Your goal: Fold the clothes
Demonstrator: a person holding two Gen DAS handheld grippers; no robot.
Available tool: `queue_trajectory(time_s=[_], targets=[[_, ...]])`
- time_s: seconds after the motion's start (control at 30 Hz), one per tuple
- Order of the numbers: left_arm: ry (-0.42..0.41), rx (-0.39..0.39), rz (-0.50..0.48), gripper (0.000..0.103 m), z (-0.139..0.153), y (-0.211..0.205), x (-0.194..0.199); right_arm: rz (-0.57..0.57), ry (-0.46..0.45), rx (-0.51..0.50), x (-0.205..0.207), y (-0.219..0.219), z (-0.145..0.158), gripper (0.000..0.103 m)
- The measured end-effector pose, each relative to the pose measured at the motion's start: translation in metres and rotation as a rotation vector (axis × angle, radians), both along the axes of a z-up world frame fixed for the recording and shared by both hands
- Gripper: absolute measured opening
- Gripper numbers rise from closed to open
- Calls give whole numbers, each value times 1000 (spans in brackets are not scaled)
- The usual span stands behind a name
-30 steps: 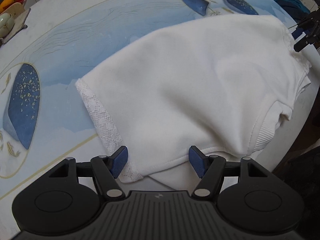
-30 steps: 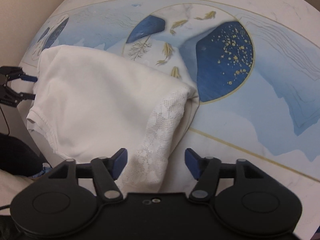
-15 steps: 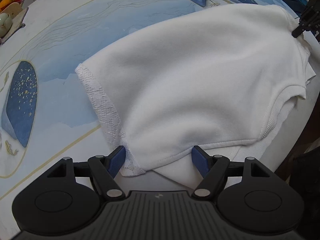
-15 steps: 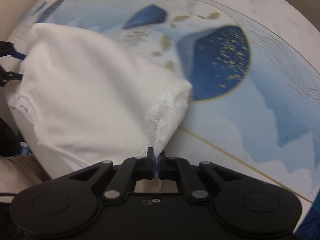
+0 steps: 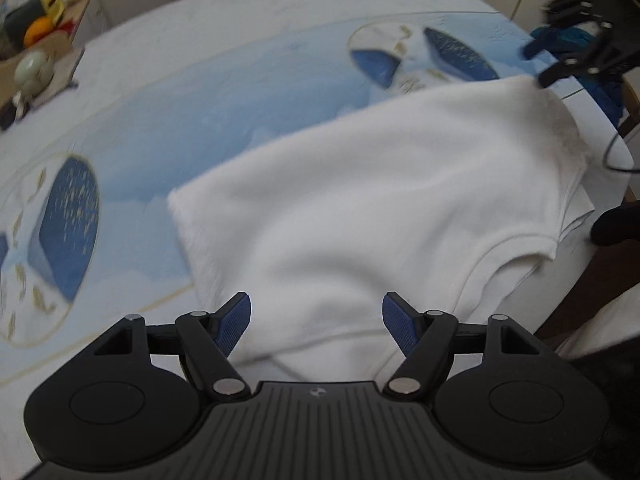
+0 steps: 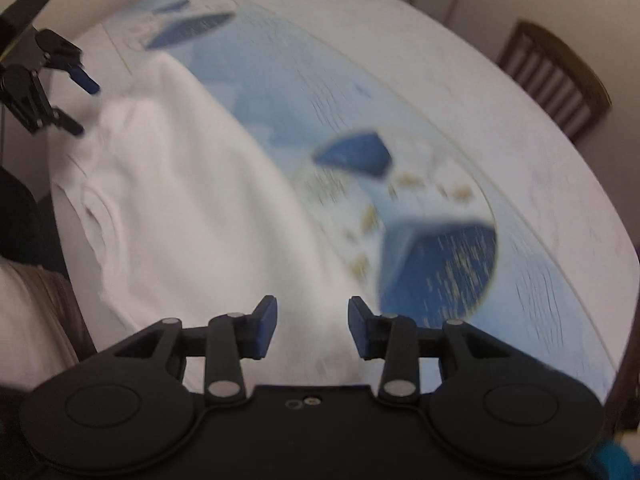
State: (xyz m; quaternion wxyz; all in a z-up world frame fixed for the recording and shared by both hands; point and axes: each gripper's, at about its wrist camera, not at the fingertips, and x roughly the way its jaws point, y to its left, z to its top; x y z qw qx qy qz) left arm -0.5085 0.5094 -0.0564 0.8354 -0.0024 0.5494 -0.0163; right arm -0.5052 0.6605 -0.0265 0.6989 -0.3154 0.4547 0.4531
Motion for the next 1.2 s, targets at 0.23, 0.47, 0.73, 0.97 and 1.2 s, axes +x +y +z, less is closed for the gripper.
queue_trajectory(time_s=[0.23,0.47,0.73,0.97,1.2], targets=[[73,-48,-7,72,-31,2,25,175,7,36,-11,100,-32,103],[107,-80,1,72,-56,11,25,212,52,-6,4,141,-63,103],[90,-154,-37,82,-62,23,31,235,140,-72,23,153,-87,103],[103,-178,39,85,-55,24,27,254,146,-92,18,151,-76,103],[149,-170,288,85,-45,11,2,484,131,-104,-6,139,-67,103]])
